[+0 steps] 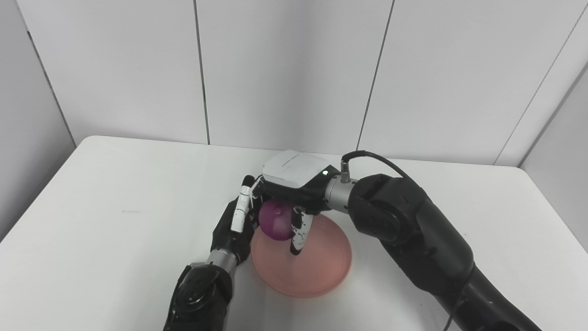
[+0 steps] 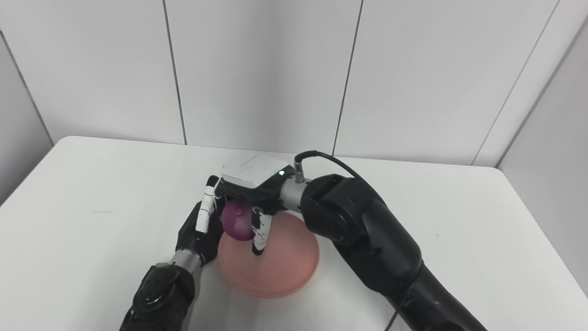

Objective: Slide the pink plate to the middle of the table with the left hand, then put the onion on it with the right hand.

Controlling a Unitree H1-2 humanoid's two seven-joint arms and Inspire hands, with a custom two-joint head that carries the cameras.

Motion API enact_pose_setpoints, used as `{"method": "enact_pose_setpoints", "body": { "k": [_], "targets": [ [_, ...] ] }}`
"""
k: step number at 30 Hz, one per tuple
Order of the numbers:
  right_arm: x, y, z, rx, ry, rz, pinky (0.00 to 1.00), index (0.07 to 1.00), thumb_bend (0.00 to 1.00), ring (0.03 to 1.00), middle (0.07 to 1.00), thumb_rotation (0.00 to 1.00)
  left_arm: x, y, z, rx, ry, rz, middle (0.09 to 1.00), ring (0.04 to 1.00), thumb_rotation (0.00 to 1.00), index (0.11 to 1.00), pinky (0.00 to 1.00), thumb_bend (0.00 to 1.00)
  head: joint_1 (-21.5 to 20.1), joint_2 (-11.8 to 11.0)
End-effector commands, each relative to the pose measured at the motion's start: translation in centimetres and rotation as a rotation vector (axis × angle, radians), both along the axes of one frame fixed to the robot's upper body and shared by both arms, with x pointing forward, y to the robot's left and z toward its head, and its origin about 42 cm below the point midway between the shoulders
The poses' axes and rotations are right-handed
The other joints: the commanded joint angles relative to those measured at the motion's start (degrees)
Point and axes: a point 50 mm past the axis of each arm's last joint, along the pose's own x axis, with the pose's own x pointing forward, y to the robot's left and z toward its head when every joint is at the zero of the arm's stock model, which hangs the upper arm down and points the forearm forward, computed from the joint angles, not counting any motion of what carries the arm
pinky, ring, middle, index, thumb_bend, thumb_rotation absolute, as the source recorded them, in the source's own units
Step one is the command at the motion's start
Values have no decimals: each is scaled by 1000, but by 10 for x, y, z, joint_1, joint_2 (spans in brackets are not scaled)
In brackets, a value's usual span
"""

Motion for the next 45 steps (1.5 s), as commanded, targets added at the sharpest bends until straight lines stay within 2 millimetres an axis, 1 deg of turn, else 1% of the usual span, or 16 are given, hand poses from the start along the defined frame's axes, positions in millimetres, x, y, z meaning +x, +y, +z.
{"method": "enact_pose_setpoints", "body": {
  "k": [1, 3, 7, 12, 22, 26, 28, 35, 37, 41, 45],
  "targets": [
    [3, 0, 12, 14, -67, 13, 418, 494, 529, 528, 488, 2, -29, 6, -50, 28, 231, 17, 892, 879, 882, 845, 772, 769, -2, 1],
    [4, -1, 9, 17, -57, 5, 382, 494, 529, 474, 488, 1, -28, 6, -50, 24, 235, 16, 889, 878, 876, 839, 769, 767, -5, 2],
    [7, -1, 1, 2, -46, 3, 366, 494, 528, 443, 488, 2, -27, 6, -50, 27, 233, 12, 889, 880, 883, 839, 787, 763, -7, 3],
    [8, 4, -9, -33, -32, -16, 364, 495, 528, 447, 487, 5, -27, 6, -49, 31, 235, 12, 877, 874, 880, 828, 787, 772, -9, 5],
    [8, 3, -16, -41, -16, -22, 344, 495, 528, 423, 487, 4, -27, 8, -49, 38, 232, 13, 877, 868, 880, 830, 765, 778, -15, 8],
    [7, 4, -22, -62, -12, -9, 328, 495, 528, 398, 486, 3, -26, 9, -48, 39, 229, 11, 882, 875, 885, 839, 770, 775, -16, 9],
    [6, 5, -25, -79, -12, -2, 315, 495, 528, 382, 484, 1, -26, 9, -47, 42, 229, 14, 880, 867, 886, 836, 758, 767, -17, 9],
    [4, 3, -30, -88, -9, -10, 308, 495, 528, 371, 484, 0, -26, 11, -46, 41, 229, 11, 877, 864, 891, 832, 750, 764, -20, 11],
    [5, 1, -32, -86, -7, -15, 320, 495, 527, 388, 486, 0, -26, 12, -46, 40, 228, 10, 879, 867, 890, 834, 758, 762, -21, 11],
    [5, -3, -36, -88, 2, -28, 371, 494, 528, 461, 492, 3, -26, 13, -46, 44, 226, 11, 877, 865, 882, 834, 754, 770, -23, 12],
    [5, -6, -40, -102, -4, -24, 360, 495, 529, 449, 492, 5, -26, 14, -46, 47, 226, 8, 877, 864, 881, 834, 758, 773, -23, 11]
  ]
}}
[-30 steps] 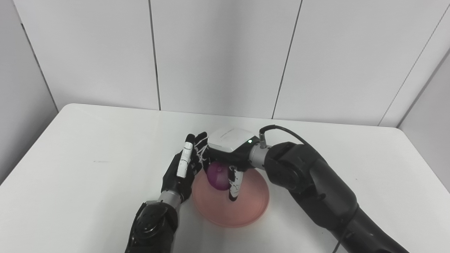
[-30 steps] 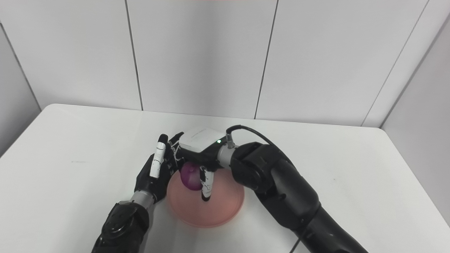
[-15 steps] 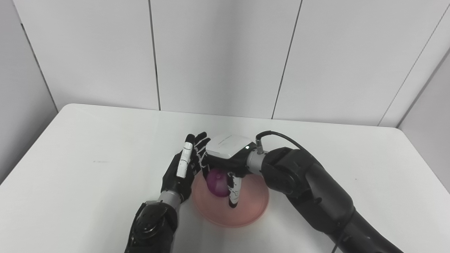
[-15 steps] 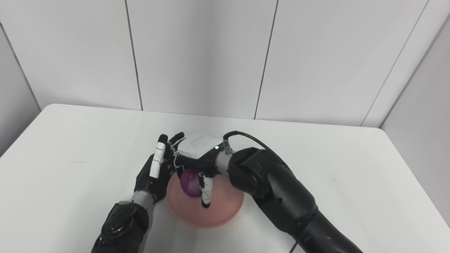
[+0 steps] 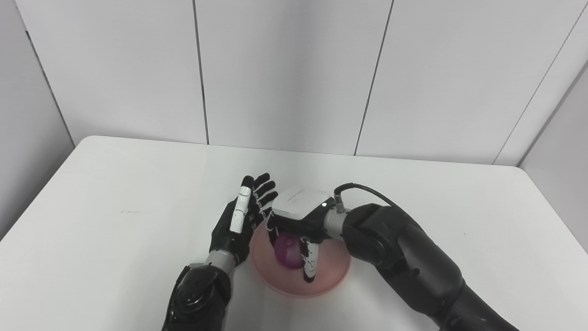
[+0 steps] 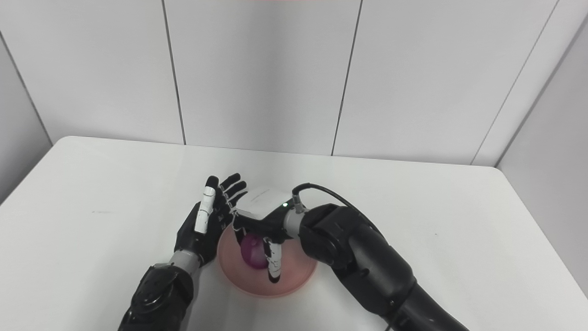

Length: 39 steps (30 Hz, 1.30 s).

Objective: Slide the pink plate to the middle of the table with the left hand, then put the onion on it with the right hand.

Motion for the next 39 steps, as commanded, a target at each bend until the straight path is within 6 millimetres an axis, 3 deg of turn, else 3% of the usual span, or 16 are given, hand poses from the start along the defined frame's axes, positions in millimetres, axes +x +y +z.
{"method": "enact_pose_setpoints", "body": {
  "k": [1, 6, 7, 10, 16, 24, 32, 35, 39],
  "targets": [
    [4, 1, 21, 12, -90, 43, 359, 495, 529, 447, 492, 5, -23, 10, -48, 41, 229, 3, 875, 862, 879, 831, 756, 776, 0, -1],
    [3, -2, 21, 19, -118, 50, 340, 495, 530, 425, 490, 7, -23, 10, -49, 37, 233, 4, 876, 863, 876, 828, 762, 777, -1, -1],
    [3, -2, 21, 20, -124, 51, 350, 594, 690, 438, 539, 123, -24, 10, -49, 37, 233, 3, 877, 863, 877, 826, 761, 776, -1, -1],
    [3, -4, 22, 19, -130, 53, 361, 687, 851, 450, 578, 247, -24, 10, -49, 39, 233, 1, 878, 865, 878, 822, 758, 777, -1, -1],
    [2, -6, 29, 13, -140, 53, 451, 738, 991, 576, 691, 394, -24, 10, -51, 42, 234, 2, 880, 864, 873, 817, 759, 786, -1, -1],
    [1, -12, 40, 28, -155, 40, 553, 752, 1000, 703, 800, 453, -24, 11, -54, 41, 240, 2, 877, 856, 873, 818, 751, 788, -2, -2],
    [1, -16, 52, 47, -154, 39, 547, 746, 1000, 709, 798, 470, -24, 12, -54, 39, 242, 2, 874, 856, 872, 816, 756, 779, -6, -2],
    [1, -18, 62, 62, -156, 28, 549, 746, 1000, 712, 807, 482, -24, 12, -54, 42, 243, 4, 871, 853, 871, 806, 742, 778, -6, 0],
    [6, -30, 91, 157, -164, 22, 532, 740, 1000, 682, 776, 519, -24, 12, -51, 43, 239, 3, 878, 860, 876, 809, 747, 768, -9, 0]
  ]
}}
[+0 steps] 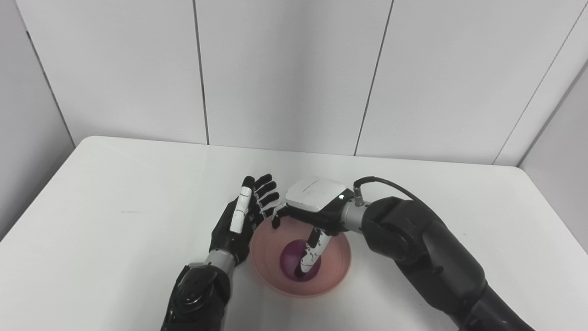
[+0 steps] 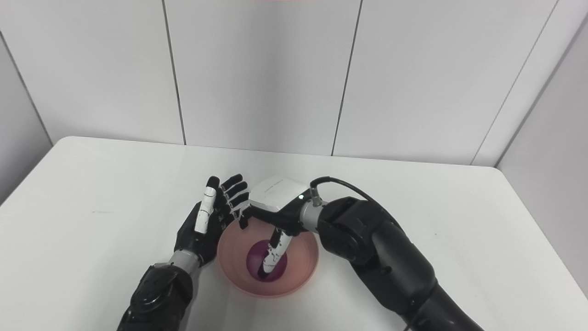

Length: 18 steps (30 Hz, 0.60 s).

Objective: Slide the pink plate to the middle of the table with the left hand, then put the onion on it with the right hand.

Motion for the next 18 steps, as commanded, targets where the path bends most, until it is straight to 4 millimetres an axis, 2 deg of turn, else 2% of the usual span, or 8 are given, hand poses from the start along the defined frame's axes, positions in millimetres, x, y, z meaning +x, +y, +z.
{"method": "enact_pose_setpoints", "body": {
  "k": [1, 4, 7, 8, 10, 11, 13, 18],
  "targets": [
    [6, -5, 51, 88, -99, 13, 530, 737, 1000, 677, 771, 527, -25, 11, -50, 41, 236, 13, 879, 861, 877, 809, 750, 766, 1, 0],
    [11, -19, 62, 164, -104, 2, 560, 765, 1000, 704, 783, 680, -25, 12, -49, 44, 231, 12, 878, 861, 879, 807, 743, 774, -1, -1],
    [16, -37, 60, 359, -47, -57, 599, 782, 977, 738, 793, 783, -25, 12, -49, 42, 229, 11, 878, 861, 877, 808, 743, 774, -2, 0],
    [17, -41, 59, 424, -23, -76, 670, 823, 913, 814, 845, 848, -25, 12, -48, 42, 227, 10, 880, 863, 880, 809, 742, 773, -2, 0],
    [17, -47, 56, 520, 15, -104, 729, 854, 872, 868, 884, 888, -25, 13, -47, 42, 224, 10, 881, 864, 881, 810, 742, 773, -2, 1],
    [18, -51, 47, 659, 71, -159, 747, 863, 862, 883, 895, 897, -25, 13, -47, 42, 226, 11, 881, 864, 881, 811, 742, 772, -2, 2],
    [18, -58, 24, 941, 201, -297, 945, 964, 959, 988, 985, 990, -25, 14, -46, 42, 228, 13, 879, 865, 873, 812, 749, 779, -5, 3],
    [11, -63, -20, 1508, 435, -569, 998, 999, 993, 1000, 1000, 1000, -24, 15, -44, 42, 224, 12, 882, 871, 867, 811, 759, 776, -11, 2]
  ]
}}
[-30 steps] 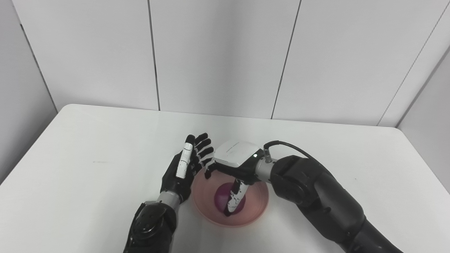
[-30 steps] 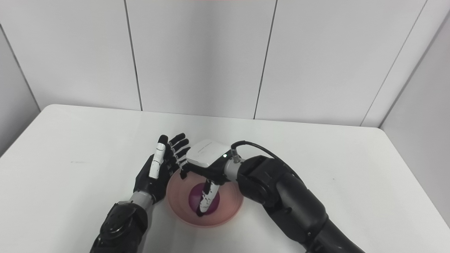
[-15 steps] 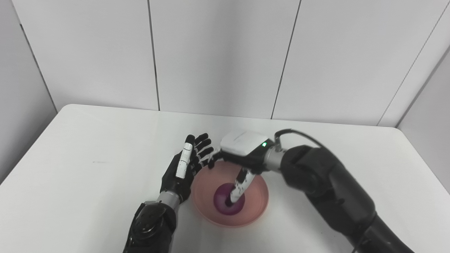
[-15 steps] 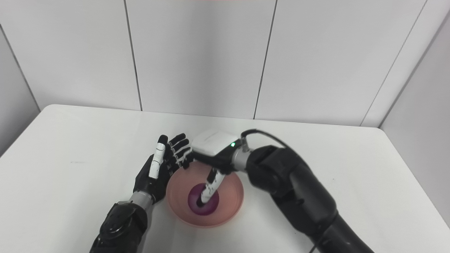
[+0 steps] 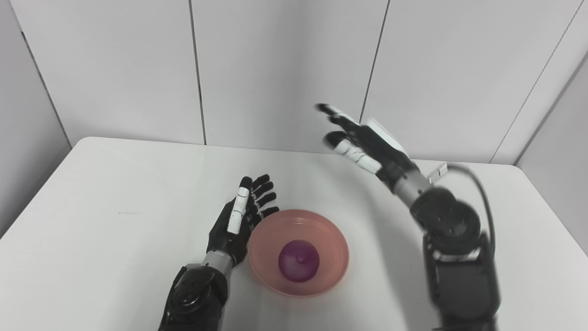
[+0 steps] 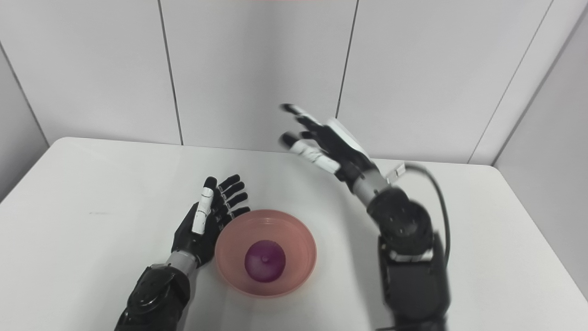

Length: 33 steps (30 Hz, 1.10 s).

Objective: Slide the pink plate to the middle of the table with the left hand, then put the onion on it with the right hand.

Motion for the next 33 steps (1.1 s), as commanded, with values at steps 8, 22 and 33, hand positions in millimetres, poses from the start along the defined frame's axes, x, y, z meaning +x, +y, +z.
{"method": "enact_pose_setpoints", "body": {
  "k": [8, 22, 33],
  "targets": [
    [3, 4, -6, 558, 48, -219, 1000, 1000, 872, 1000, 1000, 1000, -22, 9, -47, 37, 228, 2, 883, 876, 868, 810, 773, 780, -3, -2],
    [3, -16, -31, 426, 84, -245, 1000, 1000, 875, 1000, 1000, 1000, -22, 9, -47, 37, 227, 2, 882, 868, 873, 812, 769, 779, -5, -2],
    [-14, -27, -73, -51, -76, 33, 1000, 1000, 1000, 1000, 1000, 1000, -21, 9, -45, 27, 222, 0, 879, 866, 870, 815, 778, 775, -6, 0]
  ]
}}
